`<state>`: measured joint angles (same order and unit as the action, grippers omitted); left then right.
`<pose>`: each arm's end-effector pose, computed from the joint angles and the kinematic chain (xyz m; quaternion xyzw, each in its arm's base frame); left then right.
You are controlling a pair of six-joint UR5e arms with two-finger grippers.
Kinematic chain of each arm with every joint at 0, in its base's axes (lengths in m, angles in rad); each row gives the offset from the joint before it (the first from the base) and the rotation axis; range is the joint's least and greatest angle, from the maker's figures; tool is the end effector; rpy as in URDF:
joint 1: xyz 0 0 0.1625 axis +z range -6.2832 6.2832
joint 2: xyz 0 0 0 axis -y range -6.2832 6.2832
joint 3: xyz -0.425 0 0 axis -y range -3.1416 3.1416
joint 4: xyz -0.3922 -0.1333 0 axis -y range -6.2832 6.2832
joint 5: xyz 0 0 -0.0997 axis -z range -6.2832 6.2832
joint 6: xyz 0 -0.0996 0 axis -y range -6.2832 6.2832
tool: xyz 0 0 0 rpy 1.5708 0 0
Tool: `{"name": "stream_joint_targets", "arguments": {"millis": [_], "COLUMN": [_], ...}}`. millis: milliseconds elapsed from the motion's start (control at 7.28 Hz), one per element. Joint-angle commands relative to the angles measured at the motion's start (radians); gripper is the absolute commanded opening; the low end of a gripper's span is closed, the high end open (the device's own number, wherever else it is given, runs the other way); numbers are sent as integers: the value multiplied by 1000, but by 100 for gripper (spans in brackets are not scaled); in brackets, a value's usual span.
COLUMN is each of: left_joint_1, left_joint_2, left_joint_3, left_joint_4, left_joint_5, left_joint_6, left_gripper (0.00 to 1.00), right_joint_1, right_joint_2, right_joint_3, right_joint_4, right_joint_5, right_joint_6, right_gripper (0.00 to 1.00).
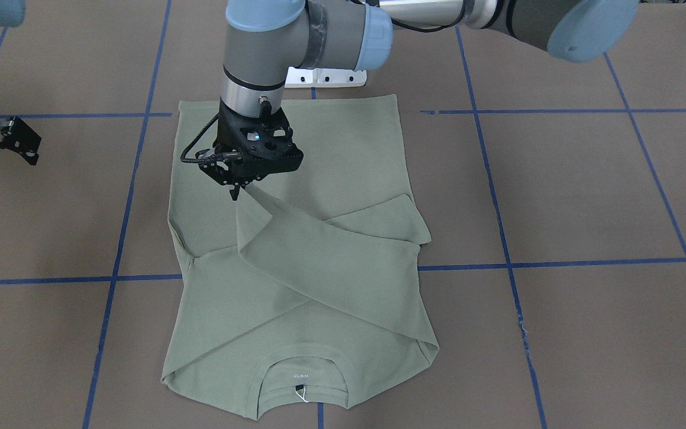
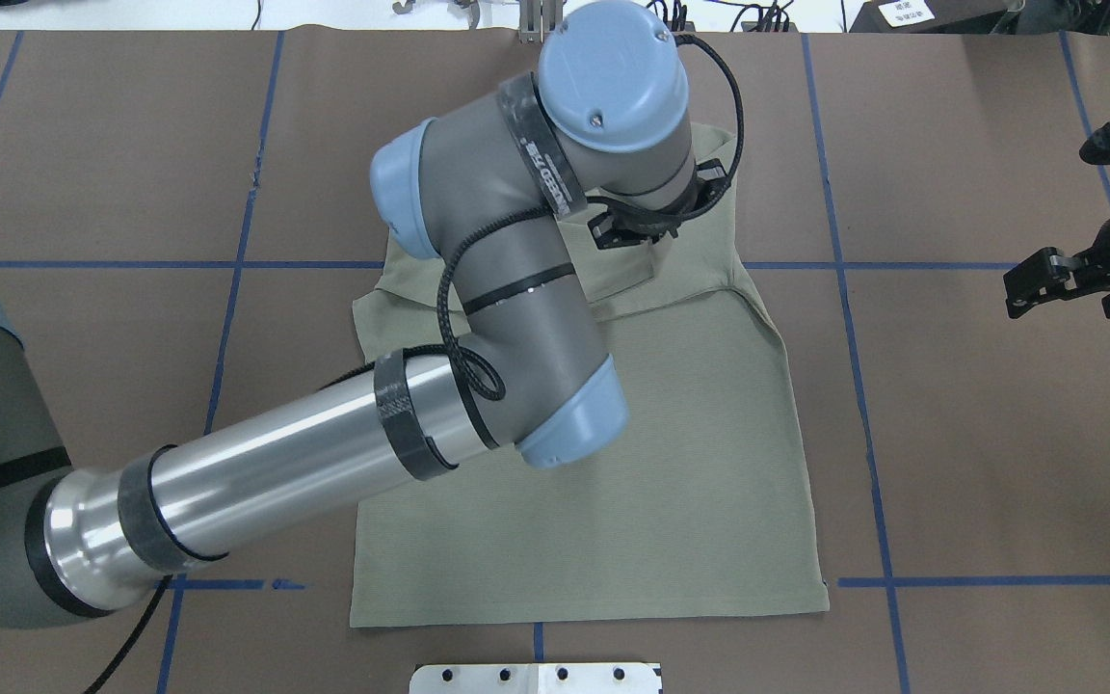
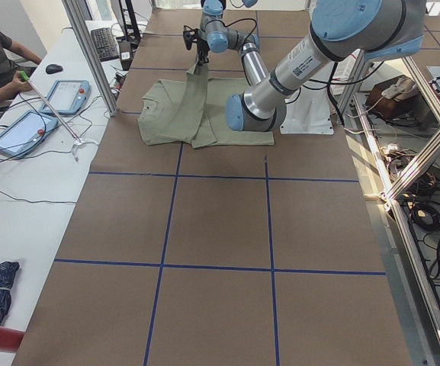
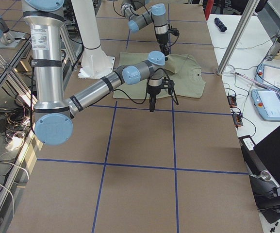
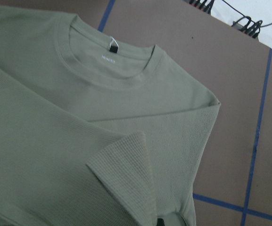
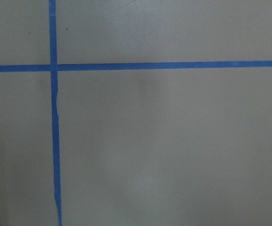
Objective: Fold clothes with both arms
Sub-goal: 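Carry the sleeve with the left gripper across the shirt toward the opposite side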
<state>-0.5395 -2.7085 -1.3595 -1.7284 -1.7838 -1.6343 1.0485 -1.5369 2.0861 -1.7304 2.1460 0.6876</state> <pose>0.5893 -0.4837 -0.0153 0.0324 0.5199 -0.2006 0.8297 -0.1673 -0.4493 0.4220 -0.0056 -0.3345 0.0230 0.9421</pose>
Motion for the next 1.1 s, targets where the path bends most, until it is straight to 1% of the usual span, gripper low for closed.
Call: {"name": "stream_joint_targets", "arguments": {"millis": [0, 137, 275, 412, 550, 687, 825, 962], "left_joint_1": [64, 70, 84, 113, 160, 227, 246, 244], "left_joint_2": [10, 15, 7, -25, -96, -109, -87, -52], "left_joint_3": [6, 31, 75, 124, 237, 281, 278, 263], "left_joint_4": [-11, -23, -55, -84, -124, -223, -306, -315], "left_joint_5": [49, 52, 79, 118, 162, 282, 331, 336], "left_joint_6": [-22, -22, -45, -112, -158, -153, -95, -76], "left_gripper": [0, 0, 0, 1, 99, 100, 100, 100], "right_joint_1": [1, 1, 1, 1, -1, -1, -1, -1], "right_joint_2": [0, 1, 6, 12, 14, 15, 27, 38], "right_joint_3": [-1, -4, -15, -27, -29, -31, -40, -47], "right_joint_4": [0, 0, 0, 2, 2, 2, 2, 2], "right_joint_5": [-2, -3, -3, -3, -3, -3, -3, -3], "right_joint_6": [1, 3, 6, 7, 7, 7, 7, 7], "right_gripper": [100, 100, 100, 100, 100, 100, 100, 100]}}
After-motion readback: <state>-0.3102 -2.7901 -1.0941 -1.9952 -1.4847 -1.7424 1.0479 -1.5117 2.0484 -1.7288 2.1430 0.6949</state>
